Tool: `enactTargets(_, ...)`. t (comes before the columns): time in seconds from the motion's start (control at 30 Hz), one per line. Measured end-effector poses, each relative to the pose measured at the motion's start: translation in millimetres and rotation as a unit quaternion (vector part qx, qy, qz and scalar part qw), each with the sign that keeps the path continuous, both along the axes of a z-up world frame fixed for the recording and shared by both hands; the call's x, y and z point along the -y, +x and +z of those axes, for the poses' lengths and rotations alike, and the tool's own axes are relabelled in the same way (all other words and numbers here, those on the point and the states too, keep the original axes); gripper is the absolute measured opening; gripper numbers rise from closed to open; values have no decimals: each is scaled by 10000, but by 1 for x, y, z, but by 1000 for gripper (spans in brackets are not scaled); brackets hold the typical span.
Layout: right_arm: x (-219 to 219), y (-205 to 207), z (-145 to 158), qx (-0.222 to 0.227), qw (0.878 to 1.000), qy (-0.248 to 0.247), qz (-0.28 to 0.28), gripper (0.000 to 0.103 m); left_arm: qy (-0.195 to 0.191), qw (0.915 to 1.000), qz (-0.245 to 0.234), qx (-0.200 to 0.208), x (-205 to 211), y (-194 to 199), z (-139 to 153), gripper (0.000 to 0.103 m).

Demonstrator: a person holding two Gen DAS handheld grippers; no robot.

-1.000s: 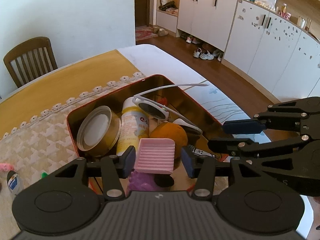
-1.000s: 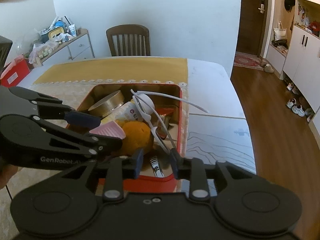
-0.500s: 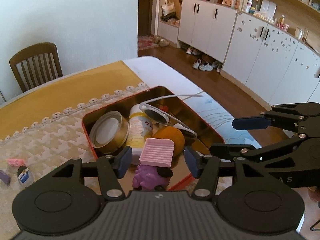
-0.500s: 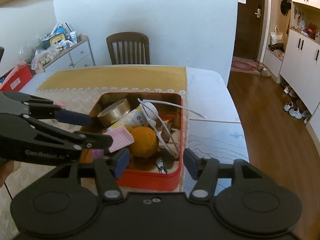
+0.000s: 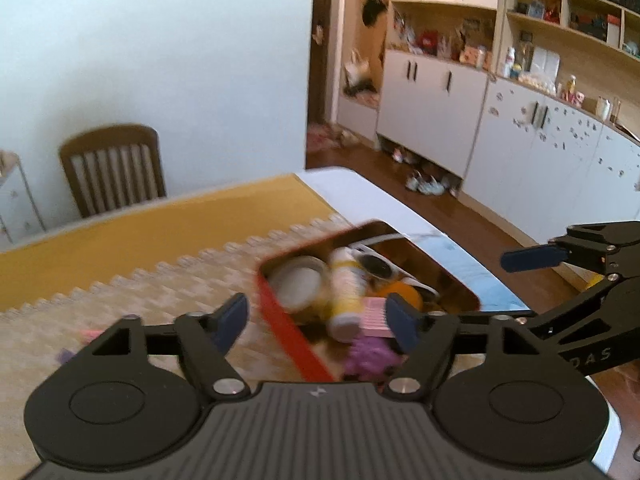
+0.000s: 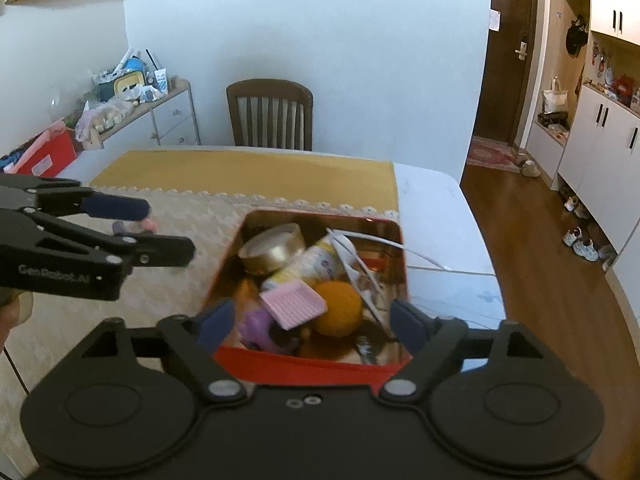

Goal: Organize rigid objects
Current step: 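Withdraw both grippers from the tin toward the remaining items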

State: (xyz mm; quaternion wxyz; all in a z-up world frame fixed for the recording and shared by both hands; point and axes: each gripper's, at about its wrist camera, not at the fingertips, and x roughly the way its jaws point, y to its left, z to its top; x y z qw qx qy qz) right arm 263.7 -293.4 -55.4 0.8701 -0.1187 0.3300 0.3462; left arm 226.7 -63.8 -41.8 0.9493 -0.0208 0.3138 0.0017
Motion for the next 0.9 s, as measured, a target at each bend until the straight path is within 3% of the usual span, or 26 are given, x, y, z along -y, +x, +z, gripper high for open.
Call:
enactTargets(0.23,-42,-22,1,54,9999,106,-14,102,-9,9996,129,234,-45,-29,4,82)
enactTargets(0.53,-108,-44,-5,61,9999,78,111,103,41,9986,505,171,-112,-57,-13,82)
enactTargets(0.9,-189,-43,-31,-54,9993,-228,292,103,12,9952,979,-60,-191,-59,-46,82)
